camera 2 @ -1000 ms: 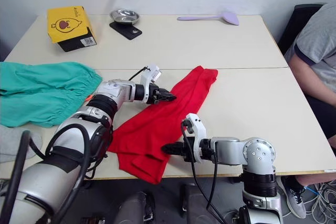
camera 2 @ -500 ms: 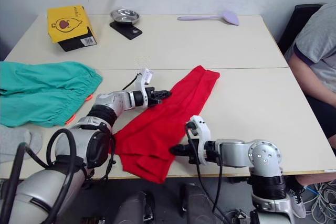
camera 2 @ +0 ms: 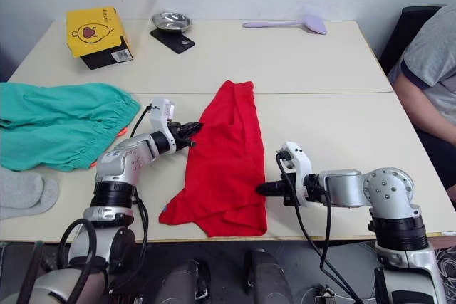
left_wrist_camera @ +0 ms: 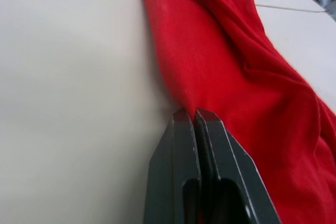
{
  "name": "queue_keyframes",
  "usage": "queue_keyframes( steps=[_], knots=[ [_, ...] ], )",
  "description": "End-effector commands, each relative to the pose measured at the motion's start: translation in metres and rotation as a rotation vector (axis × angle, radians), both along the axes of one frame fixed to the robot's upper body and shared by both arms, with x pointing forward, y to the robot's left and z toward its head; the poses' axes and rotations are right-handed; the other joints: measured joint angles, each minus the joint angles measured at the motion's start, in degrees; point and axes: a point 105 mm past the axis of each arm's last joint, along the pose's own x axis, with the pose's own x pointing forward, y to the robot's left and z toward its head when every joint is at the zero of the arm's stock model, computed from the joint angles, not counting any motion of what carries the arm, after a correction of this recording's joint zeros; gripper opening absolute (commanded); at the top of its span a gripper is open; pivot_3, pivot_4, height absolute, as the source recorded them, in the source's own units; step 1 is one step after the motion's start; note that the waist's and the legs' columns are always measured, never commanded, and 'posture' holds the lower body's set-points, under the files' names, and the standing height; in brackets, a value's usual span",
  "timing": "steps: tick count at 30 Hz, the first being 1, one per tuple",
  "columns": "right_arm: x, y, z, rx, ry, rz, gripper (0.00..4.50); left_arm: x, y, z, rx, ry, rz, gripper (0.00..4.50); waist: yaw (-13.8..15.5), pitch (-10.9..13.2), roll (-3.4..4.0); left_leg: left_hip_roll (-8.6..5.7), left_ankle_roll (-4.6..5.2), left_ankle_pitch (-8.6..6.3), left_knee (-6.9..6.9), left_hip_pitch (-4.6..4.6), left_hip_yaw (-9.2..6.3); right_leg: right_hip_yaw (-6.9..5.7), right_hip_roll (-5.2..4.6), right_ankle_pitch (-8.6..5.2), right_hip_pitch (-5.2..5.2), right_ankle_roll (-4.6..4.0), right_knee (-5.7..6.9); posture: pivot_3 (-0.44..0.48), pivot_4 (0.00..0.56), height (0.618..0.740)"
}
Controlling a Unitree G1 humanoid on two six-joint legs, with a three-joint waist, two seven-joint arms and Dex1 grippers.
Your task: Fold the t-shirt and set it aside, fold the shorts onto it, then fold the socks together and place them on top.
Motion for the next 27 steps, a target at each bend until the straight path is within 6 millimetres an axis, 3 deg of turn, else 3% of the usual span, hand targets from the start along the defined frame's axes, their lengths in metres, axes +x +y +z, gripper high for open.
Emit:
queue_keyframes(
  steps=[1, 11, 15, 19, 22, 23, 25, 27],
  knots=[
    [0.006, -0.001, 0.007, 0.008, -0.03, 0.024, 0.0, -0.009, 0.011, 0.025, -0.062, -0.075, 0.073, 0.01, 0.01, 0.0, 0.0, -0.01, 0.01, 0.0, 0.0, -0.01, -0.01, 0.0, 0.0, 0.02, 0.0, 0.03, -0.02, 0.0, 0.15, 0.74],
    [0.016, -0.002, 0.01, 0.005, -0.159, 0.075, 0.0, -0.027, 0.038, 0.015, -0.022, -0.086, 0.098, 0.01, -0.02, 0.0, 0.0, -0.03, 0.05, -0.01, -0.02, -0.02, 0.0, 0.01, 0.0, 0.05, 0.01, 0.08, -0.09, 0.0, 0.15, 0.74],
    [0.017, -0.008, 0.024, 0.008, -0.254, 0.106, 1.39, -0.042, 0.047, 0.004, 0.229, -0.101, -0.053, 1.29, -0.14, 0.01, 0.01, -0.02, 0.02, -0.01, -0.11, 0.02, 0.02, 0.0, 0.01, 0.04, 0.0, 0.07, -0.11, 0.0, 0.15, 0.74],
    [0.006, -0.03, 0.037, -0.031, -0.385, 0.205, 2.78, -0.06, 0.068, 0.013, 0.387, -0.187, -0.197, 2.59, 0.12, 0.04, 0.07, 0.0, 0.0, -0.06, -0.11, -0.01, 0.03, -0.03, 0.01, 0.02, -0.01, 0.03, -0.2, 0.0, 0.15, 0.74],
    [0.006, -0.055, 0.036, -0.199, -0.668, 0.352, 3.89, -0.081, 0.077, 0.015, 0.608, -0.328, -0.375, 3.59, 0.19, 0.04, 0.08, -0.03, 0.29, -0.3, -0.1, -0.05, 0.02, -0.07, -0.04, 0.03, 0.02, 0.03, -0.34, 0.0, 0.15, 0.74],
    [0.004, -0.063, 0.031, -0.289, -0.781, 0.459, 4.15, -0.088, 0.076, 0.014, 0.693, -0.396, -0.451, 3.86, 0.18, 0.05, 0.09, -0.04, 0.29, -0.32, -0.12, -0.04, 0.07, -0.07, -0.08, 0.03, 0.04, 0.03, -0.4, 0.0, 0.15, 0.74],
    [0.001, -0.071, 0.022, -0.395, -0.959, 0.63, 4.21, -0.097, 0.074, 0.013, 0.799, -0.523, -0.553, 4.48, 0.17, 0.05, 0.09, -0.06, 0.31, -0.37, -0.11, -0.05, 0.15, -0.07, -0.1, 0.04, 0.05, 0.05, -0.51, 0.0, 0.15, 0.74],
    [0.002, -0.076, 0.016, -0.45, -1.093, 0.735, 4.21, -0.102, 0.071, 0.014, 0.866, -0.647, -0.628, 4.48, 0.14, 0.08, 0.13, -0.06, 0.32, -0.37, -0.1, -0.04, 0.24, -0.07, -0.09, 0.1, 0.11, 0.14, -0.63, 0.0, 0.15, 0.74]
  ],
)
